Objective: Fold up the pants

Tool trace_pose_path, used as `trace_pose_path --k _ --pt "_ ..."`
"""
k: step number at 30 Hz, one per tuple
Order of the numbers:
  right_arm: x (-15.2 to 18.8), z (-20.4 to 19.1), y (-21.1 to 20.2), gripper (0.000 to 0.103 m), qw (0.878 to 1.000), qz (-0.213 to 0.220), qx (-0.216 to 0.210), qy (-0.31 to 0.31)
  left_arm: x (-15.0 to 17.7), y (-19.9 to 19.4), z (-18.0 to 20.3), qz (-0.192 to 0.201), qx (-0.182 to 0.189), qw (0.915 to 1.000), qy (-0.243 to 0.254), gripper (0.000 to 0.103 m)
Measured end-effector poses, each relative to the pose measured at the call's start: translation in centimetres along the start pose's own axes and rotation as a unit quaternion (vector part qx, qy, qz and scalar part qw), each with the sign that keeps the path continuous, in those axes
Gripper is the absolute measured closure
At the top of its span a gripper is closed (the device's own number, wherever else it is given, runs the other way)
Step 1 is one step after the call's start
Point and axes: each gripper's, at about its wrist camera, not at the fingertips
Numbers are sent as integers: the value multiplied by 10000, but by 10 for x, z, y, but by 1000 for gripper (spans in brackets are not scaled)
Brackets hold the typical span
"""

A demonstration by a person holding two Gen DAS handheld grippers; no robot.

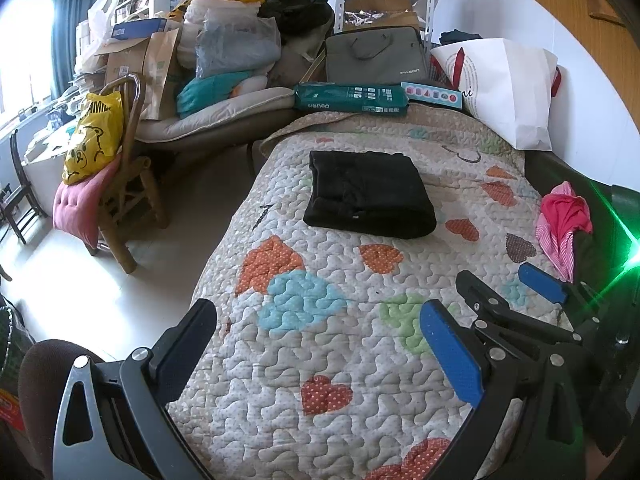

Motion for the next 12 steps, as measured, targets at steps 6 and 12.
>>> trace_pose_path --k 6,12 --pt "0 0 2 22 10000 -5 -25 -42 3 2 -2 -34 -23 10000 11 1" --pt "1 1 4 21 9999 -8 -62 -91 2 8 -7 -146 -102 9998 -64 1"
Point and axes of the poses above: each gripper's, at about its wrist camera, not at the fingertips, and y roughly the way its jaws point, z to its right, x to its underside, and after that the axes turned 9 degrees about -y, right-handed
